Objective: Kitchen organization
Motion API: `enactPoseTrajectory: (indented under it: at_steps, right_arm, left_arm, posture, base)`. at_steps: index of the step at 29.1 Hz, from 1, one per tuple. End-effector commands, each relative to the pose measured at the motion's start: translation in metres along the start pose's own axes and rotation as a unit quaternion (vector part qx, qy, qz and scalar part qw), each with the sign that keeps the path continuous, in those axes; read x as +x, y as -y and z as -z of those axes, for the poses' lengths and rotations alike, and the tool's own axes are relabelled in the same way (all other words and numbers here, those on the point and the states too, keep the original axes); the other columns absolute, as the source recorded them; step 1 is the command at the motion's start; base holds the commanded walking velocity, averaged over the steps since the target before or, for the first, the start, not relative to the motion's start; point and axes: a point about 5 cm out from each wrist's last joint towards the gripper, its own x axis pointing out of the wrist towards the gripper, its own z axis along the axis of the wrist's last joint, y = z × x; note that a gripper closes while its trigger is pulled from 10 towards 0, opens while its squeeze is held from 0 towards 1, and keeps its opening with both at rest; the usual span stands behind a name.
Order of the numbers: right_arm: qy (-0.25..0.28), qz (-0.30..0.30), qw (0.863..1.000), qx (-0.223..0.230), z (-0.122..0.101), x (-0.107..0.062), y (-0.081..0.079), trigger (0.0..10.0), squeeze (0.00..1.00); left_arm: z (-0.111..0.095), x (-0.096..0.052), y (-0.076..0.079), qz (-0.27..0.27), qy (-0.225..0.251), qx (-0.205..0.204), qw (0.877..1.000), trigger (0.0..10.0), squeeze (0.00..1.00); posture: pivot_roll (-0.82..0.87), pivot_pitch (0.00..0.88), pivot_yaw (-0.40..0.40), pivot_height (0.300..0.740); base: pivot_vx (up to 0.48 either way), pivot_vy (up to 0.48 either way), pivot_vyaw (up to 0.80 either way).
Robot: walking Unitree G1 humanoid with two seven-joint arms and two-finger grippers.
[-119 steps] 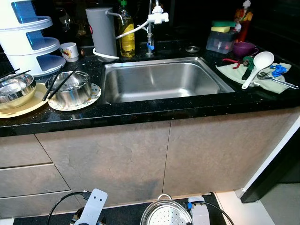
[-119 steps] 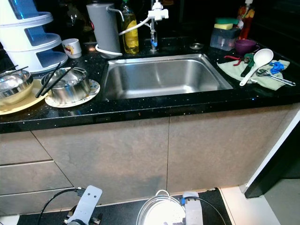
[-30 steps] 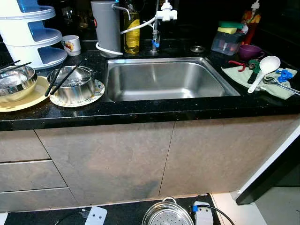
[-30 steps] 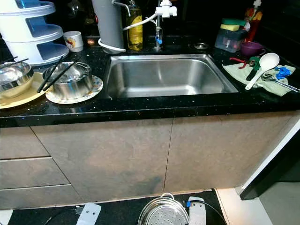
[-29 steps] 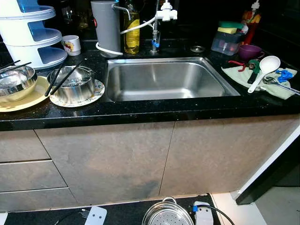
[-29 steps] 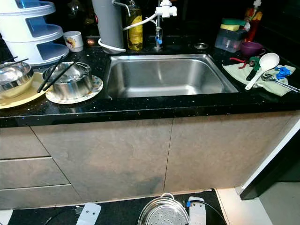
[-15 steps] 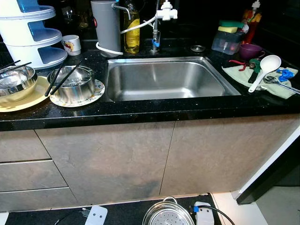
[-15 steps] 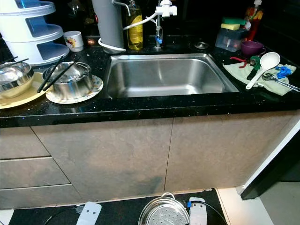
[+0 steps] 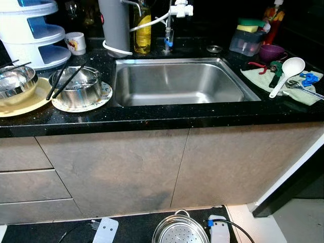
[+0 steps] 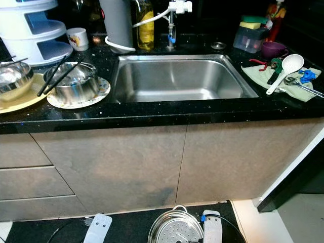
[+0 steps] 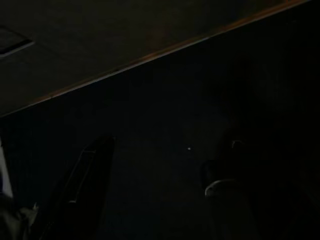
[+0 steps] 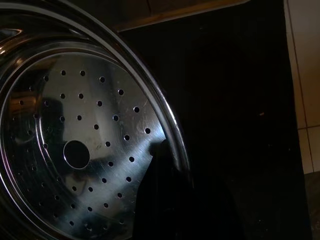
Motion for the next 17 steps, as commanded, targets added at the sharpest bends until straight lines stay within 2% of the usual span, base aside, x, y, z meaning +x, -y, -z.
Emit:
enactPoseTrajectory:
  at_steps: [1,3,7,10,17]
  right_arm:
    - [-0.027,0.030,0.999,0.004,0.012,-0.003,0.017,10.0,0.00]
    - [-0.018,0.036,0.999,0.019,0.006,-0.003,0.020,10.0,0.00]
    - [-0.010,0.037,0.999,0.009,-0.004,-0.002,0.025,10.0,0.00]
    - [-0.001,0.045,0.999,0.026,-0.009,-0.001,0.027,10.0,0.00]
    - [-0.009,0.041,0.999,0.035,0.001,-0.002,0.023,10.0,0.00]
  left_arm:
    - [0.003,0.000,0.003,-0.002,-0.013,-0.004,1.000,10.0,0.00]
    - [-0.001,0.002,0.006,-0.001,-0.011,-0.005,1.000,10.0,0.00]
    - [-0.016,0.008,0.009,-0.005,0.005,-0.017,1.000,10.0,0.00]
    - [-0.021,0.010,0.007,-0.003,0.011,-0.016,1.000,10.0,0.00]
    - [-0.016,0.009,-0.001,-0.008,0.004,-0.012,1.000,10.0,0.00]
  posture:
    - [-0.10,0.185,-0.071,0.740]
    - [-0.10,0.175,-0.076,0.740]
    - [-0.12,0.173,-0.072,0.740]
    - [-0.13,0.184,-0.047,0.740]
    - [-0.12,0.186,-0.056,0.740]
  base:
    - [0.000,0.000,0.00]
    - [0.000,0.000,0.00]
    - [0.000,0.000,0.00]
    - [0.000,0.000,0.00]
    - [0.000,0.000,0.00]
